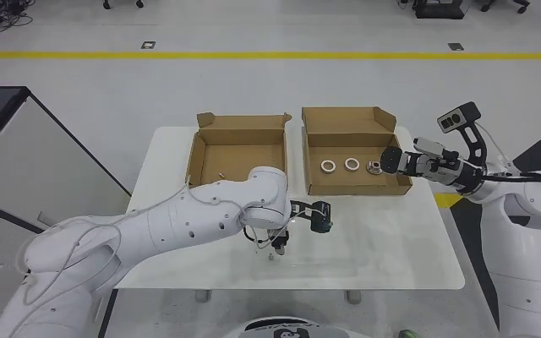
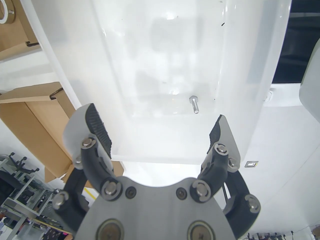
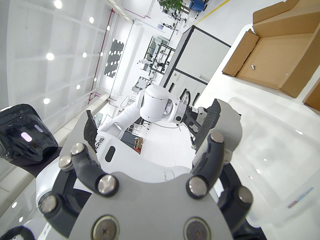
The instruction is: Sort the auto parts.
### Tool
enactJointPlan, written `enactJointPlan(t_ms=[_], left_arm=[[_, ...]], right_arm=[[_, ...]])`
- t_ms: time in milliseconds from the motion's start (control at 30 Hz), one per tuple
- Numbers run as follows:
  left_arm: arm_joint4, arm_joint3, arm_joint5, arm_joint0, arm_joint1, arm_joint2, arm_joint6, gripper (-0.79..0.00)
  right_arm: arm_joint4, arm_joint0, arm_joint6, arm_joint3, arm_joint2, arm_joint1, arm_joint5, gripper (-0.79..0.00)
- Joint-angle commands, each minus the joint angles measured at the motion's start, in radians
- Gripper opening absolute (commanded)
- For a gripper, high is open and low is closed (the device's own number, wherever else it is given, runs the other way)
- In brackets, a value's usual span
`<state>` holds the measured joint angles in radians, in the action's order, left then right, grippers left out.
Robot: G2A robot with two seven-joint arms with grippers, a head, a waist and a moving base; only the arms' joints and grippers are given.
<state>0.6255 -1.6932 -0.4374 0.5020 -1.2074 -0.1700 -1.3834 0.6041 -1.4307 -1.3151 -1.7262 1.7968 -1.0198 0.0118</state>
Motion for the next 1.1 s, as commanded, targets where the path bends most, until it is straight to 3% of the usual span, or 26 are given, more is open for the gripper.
enactJointPlan(t_ms=[0, 1067], left_arm=[[0.013, -0.003, 0.001, 0.009, -0.002, 0.000, -0.001, 0.000], [0.079, -0.015, 0.023, 0.110, 0.013, 0.000, -0.023, -0.022]], right_arm=[[0.000, 0.000, 0.000, 0.000, 0.000, 0.000, 0.000, 0.000], [0.000, 0.000, 0.000, 0.000, 0.000, 0.000, 0.000, 0.000]])
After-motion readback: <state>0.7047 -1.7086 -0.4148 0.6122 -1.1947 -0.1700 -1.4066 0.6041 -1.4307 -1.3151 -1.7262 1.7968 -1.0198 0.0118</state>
